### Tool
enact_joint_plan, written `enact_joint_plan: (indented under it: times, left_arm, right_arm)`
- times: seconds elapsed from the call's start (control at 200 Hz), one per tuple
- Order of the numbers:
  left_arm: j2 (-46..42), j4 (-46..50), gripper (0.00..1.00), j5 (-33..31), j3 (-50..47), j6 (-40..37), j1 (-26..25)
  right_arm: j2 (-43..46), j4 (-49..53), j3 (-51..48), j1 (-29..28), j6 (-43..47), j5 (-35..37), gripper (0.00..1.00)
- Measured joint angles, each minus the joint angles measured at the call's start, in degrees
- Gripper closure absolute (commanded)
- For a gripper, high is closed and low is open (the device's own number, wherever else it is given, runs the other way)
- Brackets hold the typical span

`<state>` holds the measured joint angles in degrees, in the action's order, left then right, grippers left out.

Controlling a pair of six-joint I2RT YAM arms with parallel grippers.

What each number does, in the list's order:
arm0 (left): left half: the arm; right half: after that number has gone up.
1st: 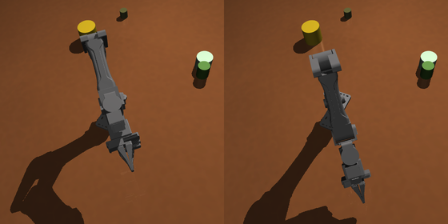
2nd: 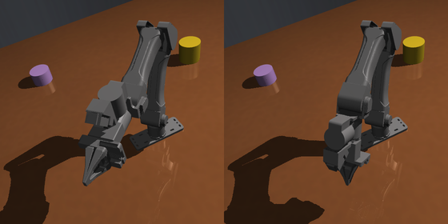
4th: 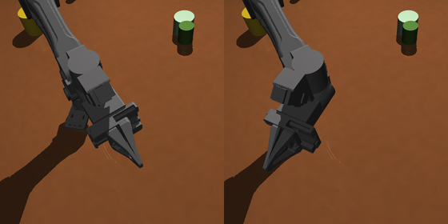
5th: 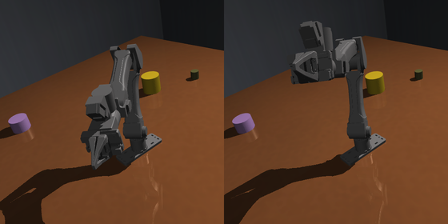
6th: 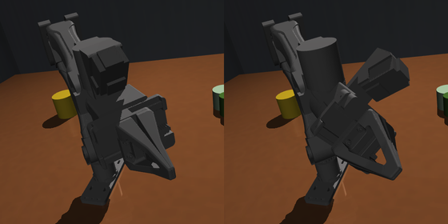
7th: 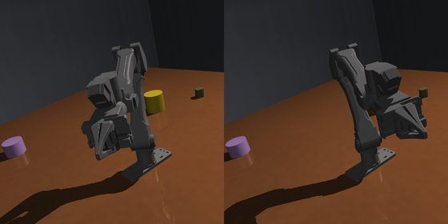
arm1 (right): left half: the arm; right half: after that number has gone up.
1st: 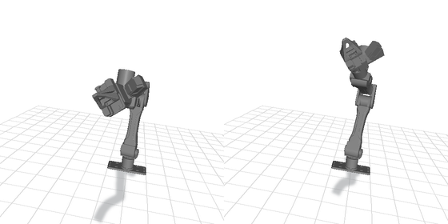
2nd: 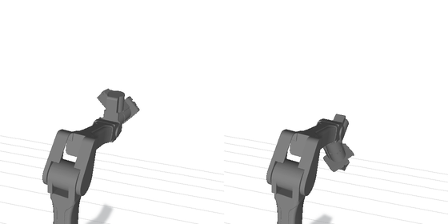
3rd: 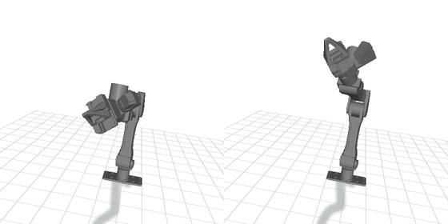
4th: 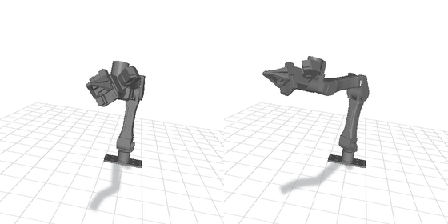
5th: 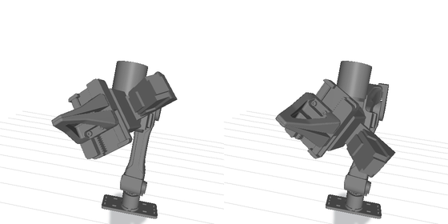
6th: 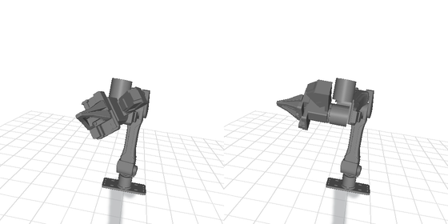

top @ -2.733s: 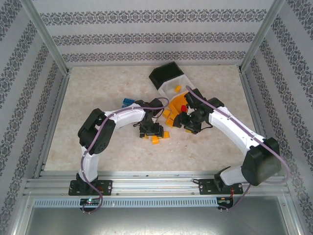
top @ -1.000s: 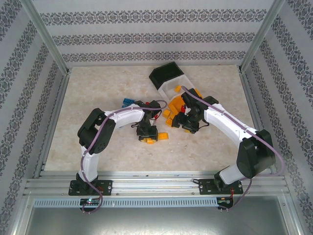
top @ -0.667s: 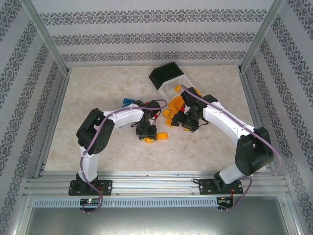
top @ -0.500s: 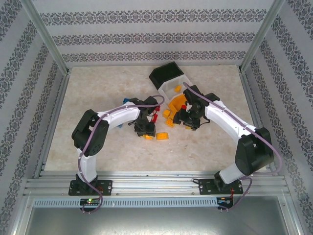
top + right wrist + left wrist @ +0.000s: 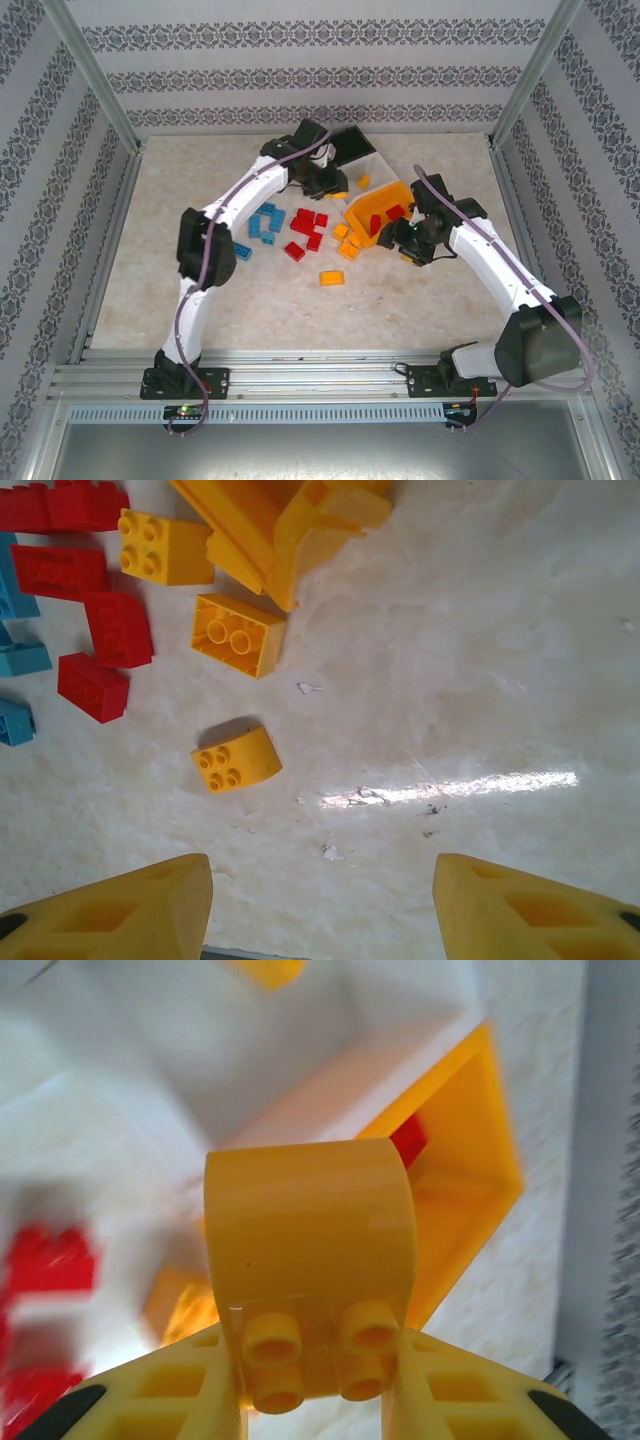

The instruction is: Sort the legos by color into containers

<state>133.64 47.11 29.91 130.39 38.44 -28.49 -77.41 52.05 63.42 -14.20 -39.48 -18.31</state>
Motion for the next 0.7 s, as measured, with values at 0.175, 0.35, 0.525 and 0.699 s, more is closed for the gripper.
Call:
enact_joint_plan:
  times: [0.175,0.35,0.525,0.699]
  left_arm:
    - [15.5,-3.5,0.67,4.7,16.4,7.0,0.1]
    - [20.5,-8.2,0.66,6.6,16.7,13.9,0.8]
    - [20.7,-12.2,0.45,8.2,16.7,17.5,1.1]
    - [20.7,-13.2,0.4,9.2,16.7,18.7,1.1]
  right_arm:
    - [0.7,0.3,-0.9,1.7,0.0,-0.7,0.4]
    - [0.6,0.3,-1.1,2.1,0.4,-1.5,0.4]
    - [-0.5,0.3,-1.1,2.1,0.5,-2.4,0.4]
    - [-2.3,0.4,-1.0,1.9,0.7,-3.2,0.39]
